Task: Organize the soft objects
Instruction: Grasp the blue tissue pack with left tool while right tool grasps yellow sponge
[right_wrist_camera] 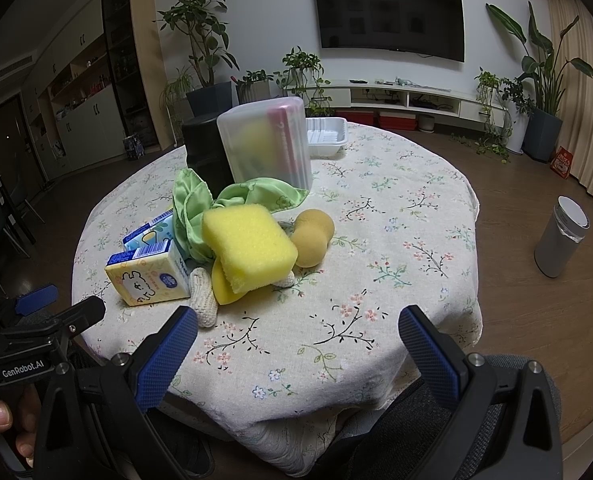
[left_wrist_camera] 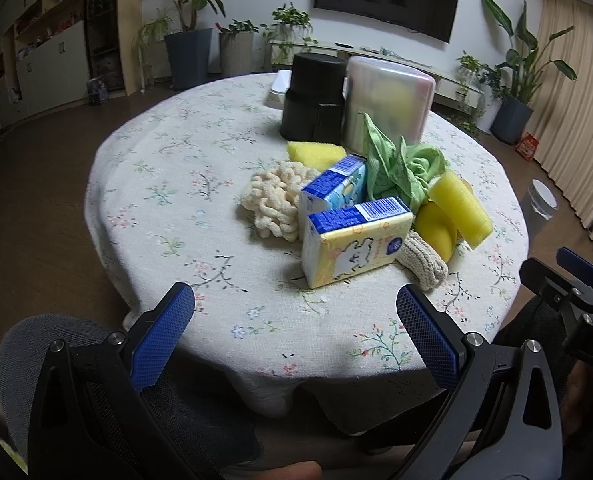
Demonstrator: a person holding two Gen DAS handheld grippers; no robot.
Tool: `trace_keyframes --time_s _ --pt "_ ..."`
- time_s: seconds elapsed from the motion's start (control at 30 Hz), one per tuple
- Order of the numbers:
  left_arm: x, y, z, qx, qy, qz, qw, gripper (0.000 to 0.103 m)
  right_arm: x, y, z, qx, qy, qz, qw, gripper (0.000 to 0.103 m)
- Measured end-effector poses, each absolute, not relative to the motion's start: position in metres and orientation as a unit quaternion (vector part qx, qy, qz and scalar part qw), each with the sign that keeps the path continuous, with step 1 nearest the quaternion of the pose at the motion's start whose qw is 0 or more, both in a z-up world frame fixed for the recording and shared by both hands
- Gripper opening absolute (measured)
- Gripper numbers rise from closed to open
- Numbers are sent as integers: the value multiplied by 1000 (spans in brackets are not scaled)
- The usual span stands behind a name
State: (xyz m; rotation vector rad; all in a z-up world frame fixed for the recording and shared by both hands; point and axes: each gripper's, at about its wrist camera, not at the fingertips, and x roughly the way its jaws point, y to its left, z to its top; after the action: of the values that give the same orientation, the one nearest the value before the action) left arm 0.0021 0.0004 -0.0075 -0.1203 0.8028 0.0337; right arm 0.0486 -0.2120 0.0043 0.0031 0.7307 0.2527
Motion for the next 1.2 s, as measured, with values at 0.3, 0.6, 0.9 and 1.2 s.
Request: trace_keyframes --time_s 0.3,0.6,0.9,1.2 --pt "26 -13 -21 -43 398 -49 915 102 83 -208 0 7 381 167 909 101" --pt "54 -10 -34 -60 411 -75 907 100 132 -184 -7 -29 418 214 882 80" --pt "60 -10 -38 -76 408 -108 904 67 143 -176 -23 -38 430 264 862 59" --pt "49 -17 -33 -71 386 -114 912 67 137 -173 -24 -47 422 279 861 56"
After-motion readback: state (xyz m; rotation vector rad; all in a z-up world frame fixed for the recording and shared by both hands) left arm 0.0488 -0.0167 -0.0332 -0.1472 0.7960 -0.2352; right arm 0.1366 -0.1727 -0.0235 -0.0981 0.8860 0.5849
